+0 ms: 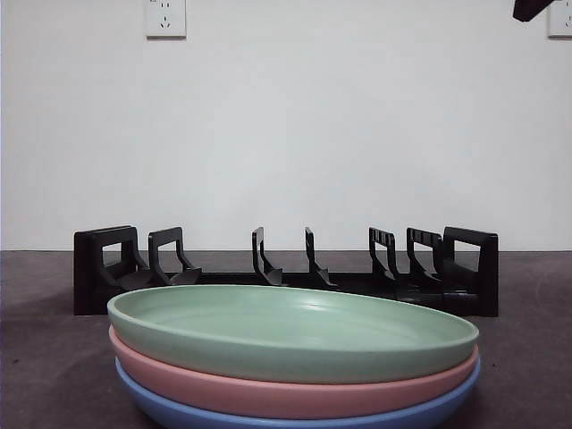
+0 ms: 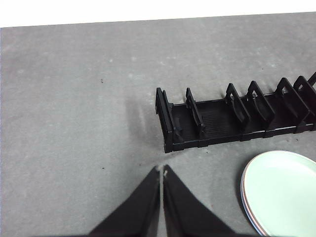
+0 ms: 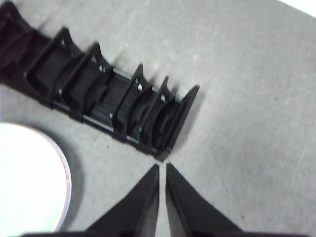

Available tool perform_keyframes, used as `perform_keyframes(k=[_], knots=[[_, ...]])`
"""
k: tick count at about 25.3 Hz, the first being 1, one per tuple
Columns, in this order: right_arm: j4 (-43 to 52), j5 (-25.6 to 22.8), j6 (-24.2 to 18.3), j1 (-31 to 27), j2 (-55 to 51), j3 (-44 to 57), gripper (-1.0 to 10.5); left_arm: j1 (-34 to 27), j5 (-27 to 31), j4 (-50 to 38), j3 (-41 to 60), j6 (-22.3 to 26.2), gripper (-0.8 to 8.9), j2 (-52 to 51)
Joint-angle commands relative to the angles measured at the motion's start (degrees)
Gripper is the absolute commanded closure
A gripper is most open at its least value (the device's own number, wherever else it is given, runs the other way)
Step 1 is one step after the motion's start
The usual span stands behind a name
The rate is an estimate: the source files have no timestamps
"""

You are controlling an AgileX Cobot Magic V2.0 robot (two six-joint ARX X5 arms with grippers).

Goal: Place the plate

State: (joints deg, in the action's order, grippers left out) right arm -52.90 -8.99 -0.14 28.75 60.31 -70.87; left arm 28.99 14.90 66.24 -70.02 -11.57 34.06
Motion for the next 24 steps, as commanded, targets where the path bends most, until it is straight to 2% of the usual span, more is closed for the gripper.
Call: perform_keyframes(k=[1,3,4,5,6,9,12,15,20,24], knots=[[1.5,0.0,0.1,0.3,0.3,-0.6,9.3,0.2,0.2,-0.7,-1.0,0.0,8.06,0.3],[2.4,0.0,0.1,0.3,0.3,-0.6,9.3,0.4,0.2,-0.5,-1.0,0.3,8.06,0.3],[2.9,0.0,0.1,0.3,0.3,-0.6,9.3,0.3,0.2,-1.4,-0.6,2.8,8.06,0.3],[3.7,0.0,0.1,0.3,0.3,-0.6,9.3,0.0,0.2,-5.3,1.8,2.4,8.06,-0.7],[4.1,0.0,0.1,0.3,0.3,-0.6,9.3,-0.9,0.2,-12.5,6.7,3.8,8.06,-2.7],[5.0,0.0,0.1,0.3,0.3,-0.6,9.3,-7.5,0.1,-40.6,28.1,13.6,8.06,-9.4],[5.1,0.0,0.1,0.3,0.3,-0.6,9.3,-15.6,-1.0,-57.1,46.6,13.0,8.06,-16.2],[5.2,0.0,0.1,0.3,0.3,-0.6,9.3,-19.5,-2.5,-62.1,56.5,12.0,8.06,-22.8],[5.4,0.0,0.1,0.3,0.3,-0.6,9.3,-24.4,-10.6,-62.8,65.9,10.8,8.06,-33.0],[5.3,0.0,0.1,0.3,0.3,-0.6,9.3,-26.3,-12.0,-63.8,69.4,4.6,8.06,-33.9]])
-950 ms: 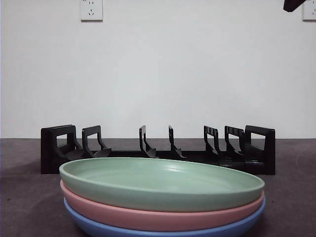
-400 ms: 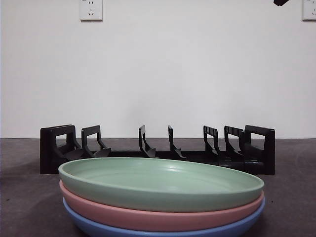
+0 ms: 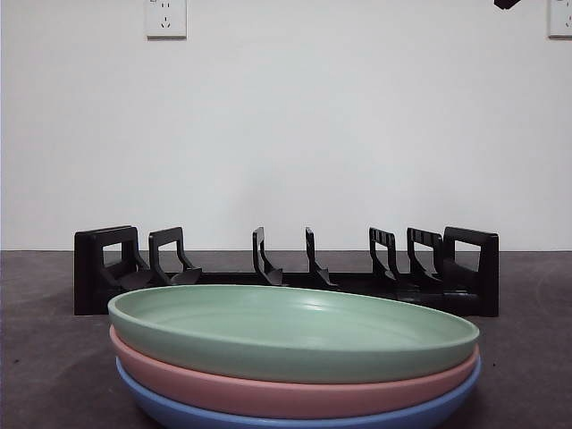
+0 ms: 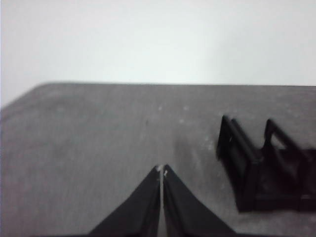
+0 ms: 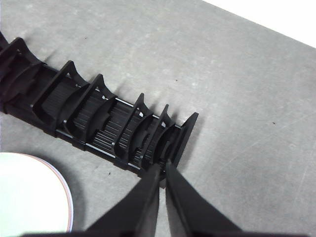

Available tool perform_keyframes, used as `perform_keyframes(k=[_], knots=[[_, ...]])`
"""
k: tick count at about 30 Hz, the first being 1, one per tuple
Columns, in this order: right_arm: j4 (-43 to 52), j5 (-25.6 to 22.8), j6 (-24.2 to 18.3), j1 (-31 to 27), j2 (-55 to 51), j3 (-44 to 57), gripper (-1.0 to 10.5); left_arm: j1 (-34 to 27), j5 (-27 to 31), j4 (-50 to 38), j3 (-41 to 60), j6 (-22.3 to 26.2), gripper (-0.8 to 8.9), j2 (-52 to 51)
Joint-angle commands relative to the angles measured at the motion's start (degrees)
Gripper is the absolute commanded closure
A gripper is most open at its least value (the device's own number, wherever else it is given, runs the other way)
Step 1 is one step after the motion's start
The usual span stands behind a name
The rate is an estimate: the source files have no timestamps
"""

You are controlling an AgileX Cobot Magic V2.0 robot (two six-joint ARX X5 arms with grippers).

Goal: Place the plate

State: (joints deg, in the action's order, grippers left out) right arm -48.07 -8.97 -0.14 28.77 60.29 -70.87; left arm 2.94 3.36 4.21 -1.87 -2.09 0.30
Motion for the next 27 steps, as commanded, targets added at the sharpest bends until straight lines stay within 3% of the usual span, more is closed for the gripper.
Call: perform_keyframes(k=[1,15,19,22,27], knots=[[0.5,0.0,0.1,0.3,0.3,-0.6,9.3,-0.3,-0.5,-0.9,1.2,-7.2,8.06,-0.1],[3.3,0.0,0.1,0.3,0.3,-0.6,9.3,-0.3,-0.4,-0.4,1.2,-8.0,8.06,-0.1],[5.4,0.0,-2.3,-0.8,-0.8,1.0,9.3,-0.3,-0.4,-0.4,1.2,-8.0,8.06,-0.1],[17.0,0.1,-2.4,-5.6,-6.7,11.9,9.3,-0.3,-0.4,-0.4,1.2,-8.0,8.06,-0.1],[39.4,3.0,0.1,-15.1,-23.1,39.2,9.3,-0.3,-0.4,-0.4,1.2,-8.0,8.06,-0.1]])
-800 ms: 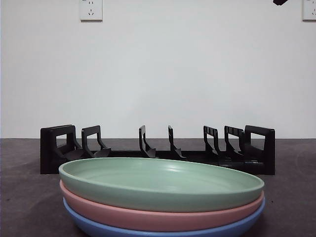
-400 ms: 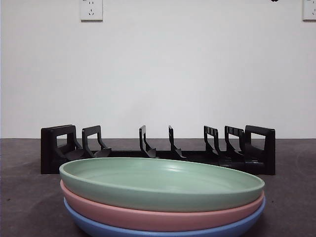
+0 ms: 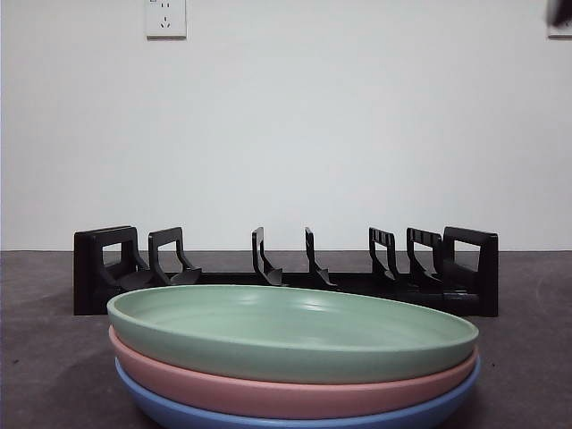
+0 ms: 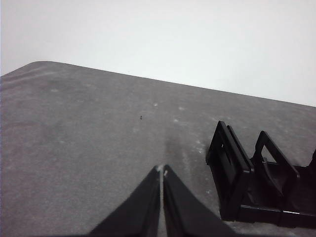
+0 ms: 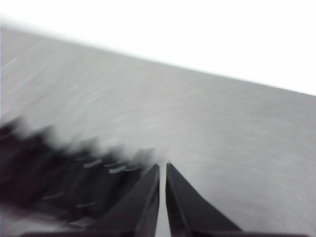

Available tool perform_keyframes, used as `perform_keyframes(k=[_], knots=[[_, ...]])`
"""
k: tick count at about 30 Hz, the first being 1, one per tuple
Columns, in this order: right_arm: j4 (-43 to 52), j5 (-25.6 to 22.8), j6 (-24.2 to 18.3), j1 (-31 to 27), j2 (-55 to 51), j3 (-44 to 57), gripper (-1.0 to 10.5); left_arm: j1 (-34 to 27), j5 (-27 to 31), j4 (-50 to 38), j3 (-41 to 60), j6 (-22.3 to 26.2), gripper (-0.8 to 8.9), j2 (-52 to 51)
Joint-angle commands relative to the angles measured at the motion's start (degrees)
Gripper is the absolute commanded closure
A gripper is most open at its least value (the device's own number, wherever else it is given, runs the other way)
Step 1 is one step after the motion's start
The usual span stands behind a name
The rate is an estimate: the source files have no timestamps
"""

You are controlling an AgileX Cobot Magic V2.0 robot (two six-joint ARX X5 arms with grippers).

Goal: Place the plate

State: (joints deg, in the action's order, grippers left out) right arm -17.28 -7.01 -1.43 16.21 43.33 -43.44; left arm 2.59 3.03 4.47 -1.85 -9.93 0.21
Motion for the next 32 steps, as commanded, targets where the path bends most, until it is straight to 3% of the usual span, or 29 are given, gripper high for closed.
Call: perform_keyframes(k=[1,6,13,32], knots=[[11.1,1.0,1.4,-4.0,-9.3,15.9,9.3,0.0,-0.1,-0.7,1.1,-0.2,8.06,0.0],[14.5,1.0,1.8,-10.3,-27.0,32.6,9.3,0.0,-0.1,-0.7,1.1,-0.2,8.06,0.0],[11.4,1.2,4.6,-13.3,-42.4,42.7,9.3,0.0,-0.1,-0.7,1.1,-0.2,8.06,0.0],[11.7,1.0,5.5,-14.9,-43.1,42.7,9.3,0.0,-0.1,-0.7,1.1,-0.2,8.06,0.0]])
